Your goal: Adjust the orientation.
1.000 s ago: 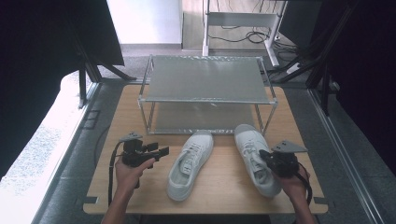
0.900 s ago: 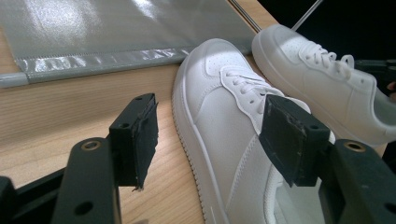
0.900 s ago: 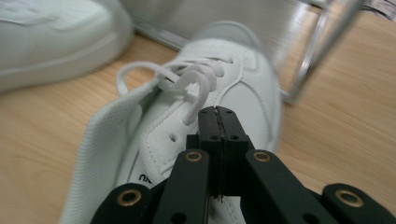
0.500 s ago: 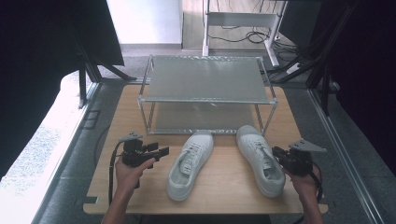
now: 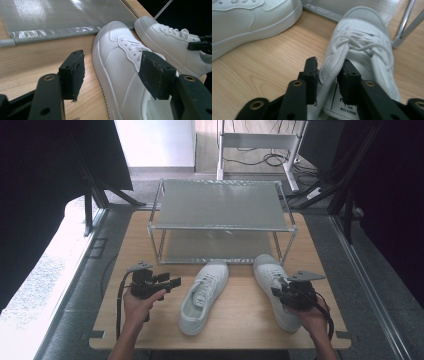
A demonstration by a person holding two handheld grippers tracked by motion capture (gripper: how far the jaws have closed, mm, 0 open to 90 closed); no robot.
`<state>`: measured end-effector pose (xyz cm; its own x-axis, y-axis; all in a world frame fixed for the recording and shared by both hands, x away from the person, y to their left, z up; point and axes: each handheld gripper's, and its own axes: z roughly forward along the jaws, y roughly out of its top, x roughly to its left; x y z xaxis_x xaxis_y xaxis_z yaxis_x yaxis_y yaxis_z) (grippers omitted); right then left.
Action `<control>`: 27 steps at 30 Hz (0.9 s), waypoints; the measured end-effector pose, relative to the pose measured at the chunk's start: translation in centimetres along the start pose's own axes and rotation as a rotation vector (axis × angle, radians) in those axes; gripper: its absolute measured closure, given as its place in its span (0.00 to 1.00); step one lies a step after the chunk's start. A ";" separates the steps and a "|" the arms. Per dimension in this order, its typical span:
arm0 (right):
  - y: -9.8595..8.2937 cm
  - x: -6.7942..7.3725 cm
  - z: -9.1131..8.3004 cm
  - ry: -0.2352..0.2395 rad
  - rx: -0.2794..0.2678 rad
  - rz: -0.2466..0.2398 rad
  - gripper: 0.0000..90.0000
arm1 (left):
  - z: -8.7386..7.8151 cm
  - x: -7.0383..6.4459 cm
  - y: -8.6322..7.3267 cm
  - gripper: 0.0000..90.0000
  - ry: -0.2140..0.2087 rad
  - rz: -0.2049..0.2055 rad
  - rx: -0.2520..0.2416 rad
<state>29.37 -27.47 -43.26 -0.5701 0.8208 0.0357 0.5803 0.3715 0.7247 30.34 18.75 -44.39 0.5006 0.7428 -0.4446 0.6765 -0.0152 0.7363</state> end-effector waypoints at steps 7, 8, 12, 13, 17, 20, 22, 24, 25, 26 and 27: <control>0.5 1.6 -0.1 0.095 0.038 -0.015 0.89 | -0.3 0.2 0.1 0.41 0.005 -0.006 -0.012; 0.6 2.0 0.0 0.105 0.043 -0.013 0.89 | -0.3 0.2 0.1 0.41 0.005 -0.006 -0.012; 1.0 3.5 0.4 0.178 0.053 -0.025 0.89 | -0.4 0.2 0.1 0.41 -0.001 -0.007 -0.017; 1.0 4.1 0.5 0.168 0.054 -0.038 0.88 | -0.5 0.1 0.1 0.41 0.000 -0.007 -0.017; 1.0 4.0 0.6 0.167 0.044 -0.025 0.86 | -0.4 0.0 0.1 0.41 -0.005 -0.004 -0.014; 0.9 3.8 0.8 0.162 0.029 -0.016 0.84 | -0.2 0.0 0.1 0.41 -0.005 -0.003 -0.011; 1.0 3.9 0.9 0.157 0.027 -0.017 0.84 | -0.2 0.0 0.1 0.41 -0.006 -0.003 -0.009; 1.0 4.2 1.0 0.140 0.028 -0.036 0.84 | 0.0 -0.1 0.0 0.41 -0.007 0.000 -0.003; 1.0 4.1 1.0 0.144 0.027 -0.032 0.84 | 0.1 -0.2 0.0 0.41 -0.008 0.002 -0.002; 1.0 4.1 1.0 0.144 0.027 -0.032 0.84 | 0.1 -0.2 0.0 0.41 -0.008 0.002 -0.002; 0.9 4.0 1.1 0.140 0.019 -0.029 0.82 | 0.1 -0.3 0.0 0.41 -0.006 0.003 0.001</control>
<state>28.24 -23.37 -43.16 -0.6617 0.7415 0.1111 0.5724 0.4039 0.7136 30.25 18.48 -44.33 0.5060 0.7388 -0.4452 0.6756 -0.0185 0.7371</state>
